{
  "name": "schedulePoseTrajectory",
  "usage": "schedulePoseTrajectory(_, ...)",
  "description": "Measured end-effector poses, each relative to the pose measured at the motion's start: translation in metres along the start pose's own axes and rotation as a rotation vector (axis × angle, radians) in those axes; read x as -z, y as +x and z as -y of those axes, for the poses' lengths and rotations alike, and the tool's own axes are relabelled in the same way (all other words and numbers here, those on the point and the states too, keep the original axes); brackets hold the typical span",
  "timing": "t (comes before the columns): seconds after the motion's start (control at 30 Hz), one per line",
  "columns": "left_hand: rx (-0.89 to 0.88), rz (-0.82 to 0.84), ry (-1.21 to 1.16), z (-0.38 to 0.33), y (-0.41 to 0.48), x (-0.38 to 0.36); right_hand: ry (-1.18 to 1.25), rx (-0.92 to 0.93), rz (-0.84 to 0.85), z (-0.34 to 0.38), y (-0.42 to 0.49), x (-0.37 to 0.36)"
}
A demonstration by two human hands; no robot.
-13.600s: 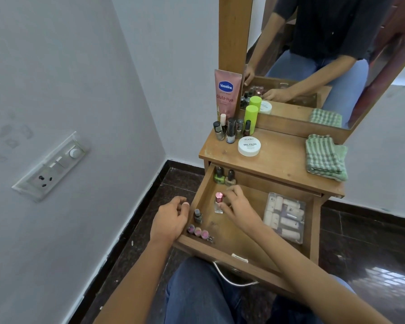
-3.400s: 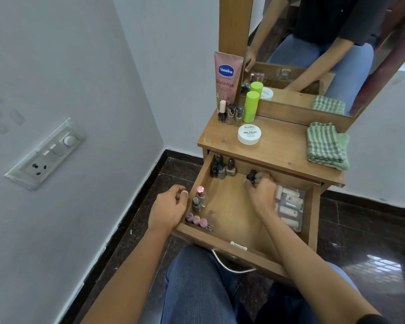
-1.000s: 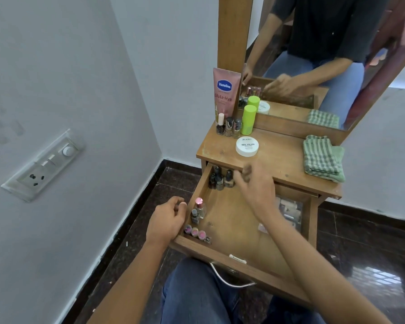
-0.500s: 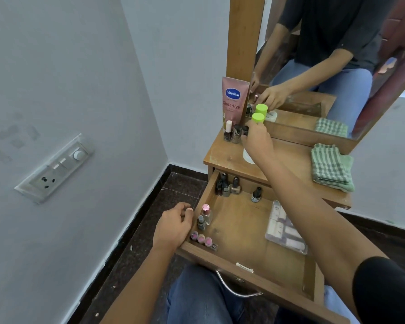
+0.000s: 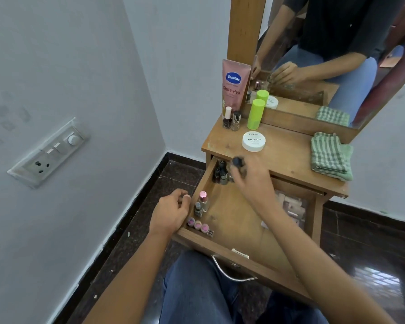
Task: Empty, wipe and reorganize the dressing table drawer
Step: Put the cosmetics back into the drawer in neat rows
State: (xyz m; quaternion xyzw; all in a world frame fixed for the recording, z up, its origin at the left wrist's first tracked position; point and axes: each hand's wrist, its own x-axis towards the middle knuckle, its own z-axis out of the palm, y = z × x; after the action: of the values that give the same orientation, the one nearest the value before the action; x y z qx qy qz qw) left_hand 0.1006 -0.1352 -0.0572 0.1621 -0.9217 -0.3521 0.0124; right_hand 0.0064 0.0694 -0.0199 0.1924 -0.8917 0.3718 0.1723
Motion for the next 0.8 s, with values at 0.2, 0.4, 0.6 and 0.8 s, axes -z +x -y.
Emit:
schedulePoseTrajectory(0.2,0.015,-0.007,0.005,0.001,0.000,-0.001,-0.061,-0.297,0.204,-0.029,-0.027,-0.034)
schedulePoseTrajectory(0.4,0.016,-0.004,-0.005,-0.001,-0.001,0.000,-0.031,-0.404,0.212,-0.036,-0.024,-0.056)
schedulePoseTrajectory(0.6,0.010,-0.001,-0.006,-0.001,-0.001,0.001,0.047,-0.480,0.124,-0.035,-0.023,-0.069)
schedulePoseTrajectory(0.8,0.015,-0.001,0.001,0.000,0.000,0.001,0.065,-0.539,0.078,-0.038,-0.027,-0.078)
